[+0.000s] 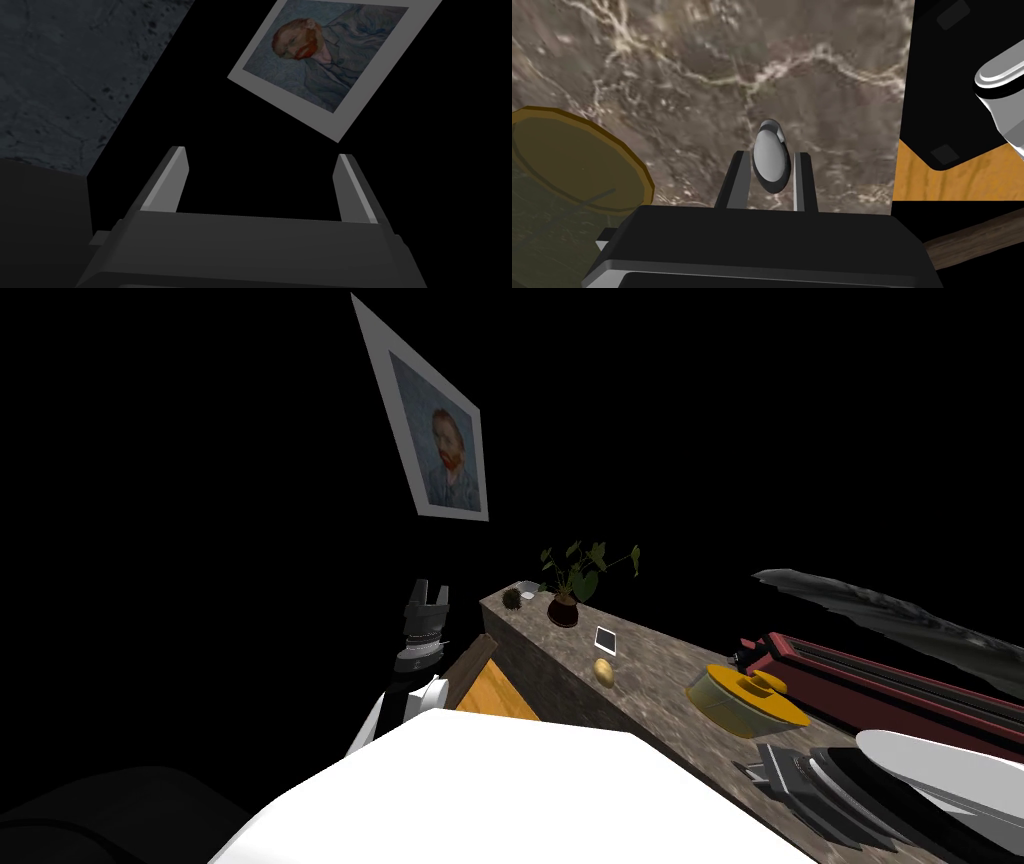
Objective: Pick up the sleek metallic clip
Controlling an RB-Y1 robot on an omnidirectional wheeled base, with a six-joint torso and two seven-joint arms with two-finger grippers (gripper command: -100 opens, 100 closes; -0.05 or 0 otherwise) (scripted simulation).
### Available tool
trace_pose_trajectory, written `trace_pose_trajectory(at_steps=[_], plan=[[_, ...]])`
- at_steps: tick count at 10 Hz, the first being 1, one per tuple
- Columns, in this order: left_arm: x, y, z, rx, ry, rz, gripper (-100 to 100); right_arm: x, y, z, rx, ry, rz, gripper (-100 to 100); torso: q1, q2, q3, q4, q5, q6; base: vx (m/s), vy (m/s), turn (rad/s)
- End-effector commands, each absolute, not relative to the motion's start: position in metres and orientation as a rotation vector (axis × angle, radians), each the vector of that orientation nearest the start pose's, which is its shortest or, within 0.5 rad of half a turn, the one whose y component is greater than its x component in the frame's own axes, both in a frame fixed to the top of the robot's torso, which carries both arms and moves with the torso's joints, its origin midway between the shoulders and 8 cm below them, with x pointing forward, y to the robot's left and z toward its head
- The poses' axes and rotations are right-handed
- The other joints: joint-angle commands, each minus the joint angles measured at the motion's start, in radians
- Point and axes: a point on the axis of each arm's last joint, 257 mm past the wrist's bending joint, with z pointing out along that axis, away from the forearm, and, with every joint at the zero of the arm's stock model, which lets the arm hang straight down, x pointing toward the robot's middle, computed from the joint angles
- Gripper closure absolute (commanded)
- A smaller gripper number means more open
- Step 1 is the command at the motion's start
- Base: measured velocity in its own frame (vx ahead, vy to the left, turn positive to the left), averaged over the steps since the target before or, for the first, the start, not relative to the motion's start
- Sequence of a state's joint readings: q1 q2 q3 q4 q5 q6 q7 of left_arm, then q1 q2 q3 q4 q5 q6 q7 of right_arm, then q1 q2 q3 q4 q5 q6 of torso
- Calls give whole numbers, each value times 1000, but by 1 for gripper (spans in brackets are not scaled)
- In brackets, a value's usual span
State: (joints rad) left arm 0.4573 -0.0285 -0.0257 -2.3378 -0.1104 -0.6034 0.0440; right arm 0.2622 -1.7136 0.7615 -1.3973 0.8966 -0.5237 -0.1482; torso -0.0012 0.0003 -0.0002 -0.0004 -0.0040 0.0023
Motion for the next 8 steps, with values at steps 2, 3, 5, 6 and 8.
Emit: trace_pose_trajectory(at_steps=[2,3,5,6,8], plan=[[316,248,79,-464,507,-1355,0,163,-616,-354,-1062,2808,-75,100,0,0,0,0,0,0,18,21,-34],[316,248,79,-464,507,-1355,0,163,-619,-354,-1069,2803,-59,100,2,-1,-1,0,0,1,90,82,-114],[316,248,79,-464,507,-1355,0,160,-630,-351,-1092,2802,-65,100,4,-4,-3,-1,0,0,51,63,-34],[316,248,79,-464,507,-1355,0,159,-636,-349,-1094,2804,-81,100,3,-3,-2,-1,0,0,28,37,-30],[316,248,79,-464,507,-1355,0,157,-645,-347,-1108,2801,-82,100,2,-2,-1,-1,0,1,32,44,-46]])
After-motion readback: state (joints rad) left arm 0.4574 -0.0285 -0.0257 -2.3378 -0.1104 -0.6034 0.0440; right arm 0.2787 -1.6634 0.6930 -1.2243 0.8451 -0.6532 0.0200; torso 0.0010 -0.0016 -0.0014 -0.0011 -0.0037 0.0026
